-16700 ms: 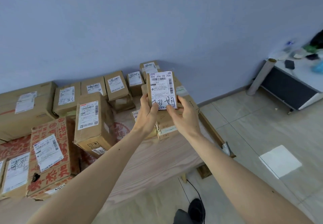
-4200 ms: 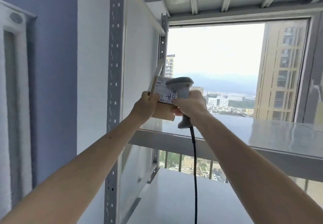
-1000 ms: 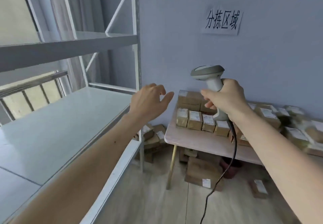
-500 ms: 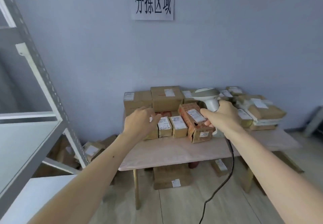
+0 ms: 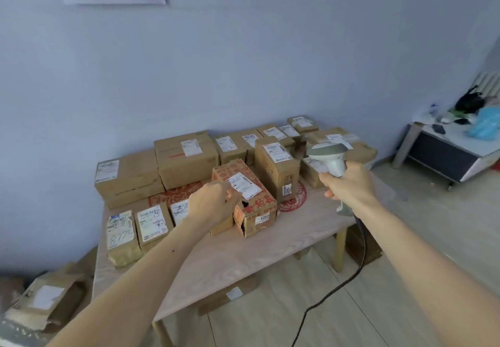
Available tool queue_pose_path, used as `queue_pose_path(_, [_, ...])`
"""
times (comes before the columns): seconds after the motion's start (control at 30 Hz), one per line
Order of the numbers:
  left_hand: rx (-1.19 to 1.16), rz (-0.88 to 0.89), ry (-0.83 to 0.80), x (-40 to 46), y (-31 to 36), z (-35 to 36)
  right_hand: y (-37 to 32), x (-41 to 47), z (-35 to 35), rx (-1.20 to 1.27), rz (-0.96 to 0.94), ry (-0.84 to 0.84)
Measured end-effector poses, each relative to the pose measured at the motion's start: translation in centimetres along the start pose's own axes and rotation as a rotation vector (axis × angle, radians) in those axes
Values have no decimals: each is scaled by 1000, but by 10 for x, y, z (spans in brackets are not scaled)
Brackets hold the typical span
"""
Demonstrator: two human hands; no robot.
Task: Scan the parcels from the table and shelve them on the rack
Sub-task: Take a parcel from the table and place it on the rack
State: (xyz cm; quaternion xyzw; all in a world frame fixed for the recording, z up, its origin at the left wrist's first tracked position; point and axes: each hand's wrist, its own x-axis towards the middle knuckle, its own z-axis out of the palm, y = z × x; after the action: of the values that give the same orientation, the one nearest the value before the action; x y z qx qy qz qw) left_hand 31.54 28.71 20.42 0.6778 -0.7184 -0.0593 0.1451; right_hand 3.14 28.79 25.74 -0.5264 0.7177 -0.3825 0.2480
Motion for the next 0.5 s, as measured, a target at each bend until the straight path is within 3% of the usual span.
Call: queue_pose_path(0.5, [-78,-37,-82,174,151,105,99,215,-56,-72,21,-38])
